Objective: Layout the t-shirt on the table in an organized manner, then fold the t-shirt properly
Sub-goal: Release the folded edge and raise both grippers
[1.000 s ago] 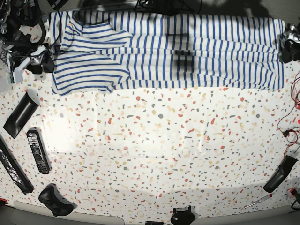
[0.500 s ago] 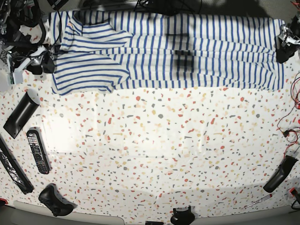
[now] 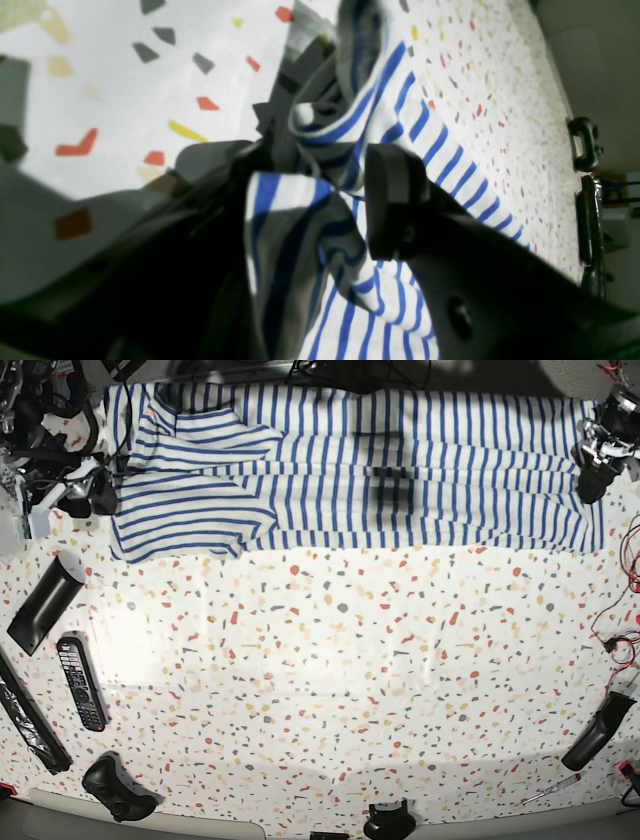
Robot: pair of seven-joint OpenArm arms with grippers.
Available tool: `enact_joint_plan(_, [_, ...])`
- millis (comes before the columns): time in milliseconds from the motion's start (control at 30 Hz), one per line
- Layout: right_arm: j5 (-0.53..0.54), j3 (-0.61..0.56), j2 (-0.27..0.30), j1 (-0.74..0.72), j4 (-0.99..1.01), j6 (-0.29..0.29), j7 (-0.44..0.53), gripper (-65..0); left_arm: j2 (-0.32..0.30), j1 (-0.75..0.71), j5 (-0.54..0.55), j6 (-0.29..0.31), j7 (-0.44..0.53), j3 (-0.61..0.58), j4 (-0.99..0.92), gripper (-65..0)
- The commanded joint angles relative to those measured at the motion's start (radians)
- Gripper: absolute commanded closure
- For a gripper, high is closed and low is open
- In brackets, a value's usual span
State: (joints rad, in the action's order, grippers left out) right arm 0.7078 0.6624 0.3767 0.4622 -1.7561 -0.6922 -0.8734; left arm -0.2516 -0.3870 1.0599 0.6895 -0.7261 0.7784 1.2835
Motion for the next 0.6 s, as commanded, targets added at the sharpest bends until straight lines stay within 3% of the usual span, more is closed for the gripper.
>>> enact_joint_plan(0, [0.014,0.009,0.017,-0.002,-0.016,-0.006,0.019,-27.9,-0.009,0.0,0.016,0.009,-0.008,0.005,0.012,-27.5])
enact_joint_plan(133, [0.014,0.009,0.016,-0.002,-0.016,-0.006,0.019,-27.9,0.007,0.005,0.016,0.009,-0.011,0.004,0.012,-27.0])
enact_joint_plan(267, [0.014,0.009,0.017,-0.002,-0.016,-0.006,0.019,-27.9,0.017,0.015,0.026,0.009,-0.009,0.004,0.012,-21.0])
enact_joint_plan(333, [0.014,0.009,0.017,-0.002,-0.016,-0.006,0.019,-27.9,0.018,0.019,0.021,0.009,-0.01,0.005,0.012,-15.4])
enact_joint_plan(433, [0.014,0.009,0.017,-0.002,-0.016,-0.006,0.019,-27.9,0.018,0.019,0.006,0.009,-0.008,0.005,0.012,0.0])
enact_joint_plan(567, [0.014,0.009,0.017,-0.002,-0.016,-0.006,0.019,-27.9,0.018,0.018,-0.067,0.009,0.088,0.005,0.012,0.0])
